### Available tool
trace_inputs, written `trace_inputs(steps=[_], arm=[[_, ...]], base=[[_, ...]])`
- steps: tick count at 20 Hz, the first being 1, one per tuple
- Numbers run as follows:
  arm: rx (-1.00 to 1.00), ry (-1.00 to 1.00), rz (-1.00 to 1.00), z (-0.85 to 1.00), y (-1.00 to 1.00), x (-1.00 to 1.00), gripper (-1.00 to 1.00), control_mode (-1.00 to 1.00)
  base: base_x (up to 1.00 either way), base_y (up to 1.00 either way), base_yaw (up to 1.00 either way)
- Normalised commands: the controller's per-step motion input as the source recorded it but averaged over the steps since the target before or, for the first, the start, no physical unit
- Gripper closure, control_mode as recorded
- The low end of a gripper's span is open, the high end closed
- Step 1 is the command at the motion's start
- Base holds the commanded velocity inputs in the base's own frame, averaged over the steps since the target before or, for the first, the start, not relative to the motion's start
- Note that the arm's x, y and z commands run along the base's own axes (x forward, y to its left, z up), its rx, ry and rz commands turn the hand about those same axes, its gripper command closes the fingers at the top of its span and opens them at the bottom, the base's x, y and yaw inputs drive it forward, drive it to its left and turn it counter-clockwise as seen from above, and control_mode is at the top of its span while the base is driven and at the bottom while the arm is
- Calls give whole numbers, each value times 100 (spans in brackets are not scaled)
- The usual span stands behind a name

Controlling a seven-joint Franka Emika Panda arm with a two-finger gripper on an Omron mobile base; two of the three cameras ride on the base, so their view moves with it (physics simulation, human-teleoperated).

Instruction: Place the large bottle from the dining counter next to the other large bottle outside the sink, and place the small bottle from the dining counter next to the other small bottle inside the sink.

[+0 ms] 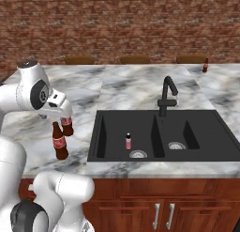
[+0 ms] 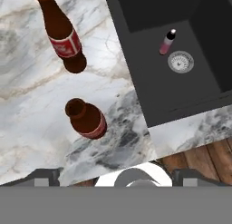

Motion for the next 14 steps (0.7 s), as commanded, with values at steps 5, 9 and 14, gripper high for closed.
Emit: trace_inputs(steps=[5, 9, 14], arm=[[3, -2, 43, 8, -25, -15, -100, -100], [0, 1, 10, 0, -1, 23, -100, -100], [0, 6, -3, 1, -11, -15, -100, -100]], base=[[0, 0, 0], [0, 0, 0], [0, 0, 0]])
